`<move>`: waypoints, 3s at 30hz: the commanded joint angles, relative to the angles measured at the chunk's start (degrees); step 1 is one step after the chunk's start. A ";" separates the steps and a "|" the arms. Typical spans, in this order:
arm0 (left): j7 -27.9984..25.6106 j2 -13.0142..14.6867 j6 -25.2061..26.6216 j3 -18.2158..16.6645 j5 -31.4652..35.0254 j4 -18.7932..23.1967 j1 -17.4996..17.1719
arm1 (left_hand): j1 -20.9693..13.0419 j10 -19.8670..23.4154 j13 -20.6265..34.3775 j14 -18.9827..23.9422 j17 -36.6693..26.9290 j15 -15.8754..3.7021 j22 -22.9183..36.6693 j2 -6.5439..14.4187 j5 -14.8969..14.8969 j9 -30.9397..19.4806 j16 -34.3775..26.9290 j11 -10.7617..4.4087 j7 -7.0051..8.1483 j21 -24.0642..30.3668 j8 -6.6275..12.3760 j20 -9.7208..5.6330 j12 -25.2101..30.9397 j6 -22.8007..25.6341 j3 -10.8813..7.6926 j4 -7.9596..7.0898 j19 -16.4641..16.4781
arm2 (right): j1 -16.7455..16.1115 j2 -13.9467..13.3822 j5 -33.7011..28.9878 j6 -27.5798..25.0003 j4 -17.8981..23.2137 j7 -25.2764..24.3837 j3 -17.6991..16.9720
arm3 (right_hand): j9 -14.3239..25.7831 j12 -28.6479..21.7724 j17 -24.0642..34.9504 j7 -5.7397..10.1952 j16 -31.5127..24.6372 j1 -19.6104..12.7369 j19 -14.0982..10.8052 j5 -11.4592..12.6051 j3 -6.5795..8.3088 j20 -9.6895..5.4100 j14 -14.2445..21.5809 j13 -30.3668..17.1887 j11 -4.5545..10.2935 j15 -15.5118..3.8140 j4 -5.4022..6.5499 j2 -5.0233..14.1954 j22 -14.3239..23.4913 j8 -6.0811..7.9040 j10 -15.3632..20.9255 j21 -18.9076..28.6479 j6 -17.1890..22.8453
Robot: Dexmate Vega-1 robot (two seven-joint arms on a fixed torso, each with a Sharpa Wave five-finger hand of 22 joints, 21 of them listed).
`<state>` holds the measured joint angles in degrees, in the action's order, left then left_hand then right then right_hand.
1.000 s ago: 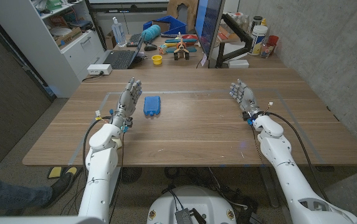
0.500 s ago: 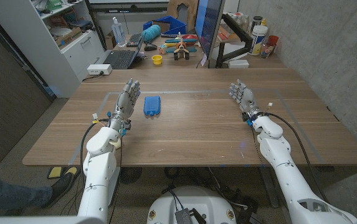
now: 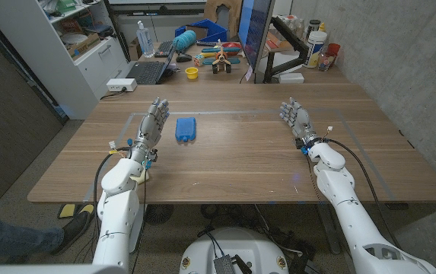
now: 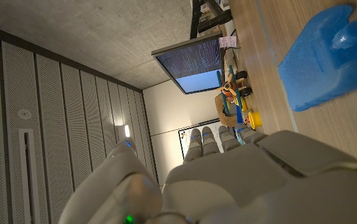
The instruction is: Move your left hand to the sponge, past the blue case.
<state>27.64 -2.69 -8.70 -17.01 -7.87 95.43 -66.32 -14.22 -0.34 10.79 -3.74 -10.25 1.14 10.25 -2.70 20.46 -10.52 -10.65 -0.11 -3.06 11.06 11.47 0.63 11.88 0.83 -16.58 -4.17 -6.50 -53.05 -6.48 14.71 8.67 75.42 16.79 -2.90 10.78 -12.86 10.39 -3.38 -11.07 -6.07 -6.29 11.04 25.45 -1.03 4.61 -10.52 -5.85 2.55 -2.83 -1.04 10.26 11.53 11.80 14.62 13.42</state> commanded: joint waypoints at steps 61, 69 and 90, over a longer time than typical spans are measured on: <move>-3.87 -0.85 -6.10 -0.92 5.52 10.92 -11.44 | -3.06 1.73 0.17 1.41 -0.24 -0.04 0.18 0.51 -0.07 -0.31 -0.48 0.58 0.07 0.55 0.82 1.84 0.42 2.11 -0.20 1.58 0.43 | 2.26 0.85 2.06 2.59 -3.30 0.80 -2.02 | 0.19 0.00 0.18 0.11 0.15 -0.07 -0.42 0.21 -1.06 0.69 0.78 -0.32 -0.05 0.01 -0.59 0.95 0.20 -0.06 0.53 -0.98 0.68; -4.62 -0.73 -5.85 -1.43 6.77 11.71 -12.08 | -3.40 1.88 0.17 1.54 -0.24 -0.10 0.18 0.57 -0.12 -0.31 -0.48 0.49 0.17 0.55 0.86 1.91 0.43 2.37 -0.25 1.76 0.45 | 2.39 0.83 2.19 2.79 -3.79 0.89 -2.34 | 0.19 -0.08 0.16 0.23 0.15 -0.10 -0.40 0.21 -1.16 0.71 0.83 -0.32 -0.12 -0.03 -0.67 0.99 0.20 -0.04 0.78 -1.11 0.80; -8.22 -0.03 -7.28 -1.62 13.81 13.69 -13.72 | -4.24 2.00 0.17 1.85 -0.23 -0.18 0.19 0.73 -0.27 -0.33 -0.48 0.29 0.42 0.53 0.85 2.14 0.36 2.74 -0.39 2.19 0.39 | 2.52 0.98 2.42 3.38 -4.57 0.89 -3.04 | 0.19 -0.03 0.15 0.30 0.16 -0.09 -0.40 0.22 -1.39 0.71 0.89 -0.33 -0.17 -0.02 -0.80 1.06 0.21 -0.08 0.79 -1.36 0.83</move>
<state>20.98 -3.05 -15.30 -18.38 2.81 107.97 -79.08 -17.87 1.30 10.79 -2.14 -10.25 0.68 10.25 -2.05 20.46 -10.52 -10.64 0.31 -2.75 11.06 11.91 2.39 12.14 3.19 -16.83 -2.34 -5.94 -50.52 -5.64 16.99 11.73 71.10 17.72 -5.60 10.78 -12.86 10.41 -3.07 -11.07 -6.15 -6.50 11.04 24.19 -0.82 5.13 -10.52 -6.14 2.44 -3.63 -0.36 10.25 11.53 12.09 13.52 13.72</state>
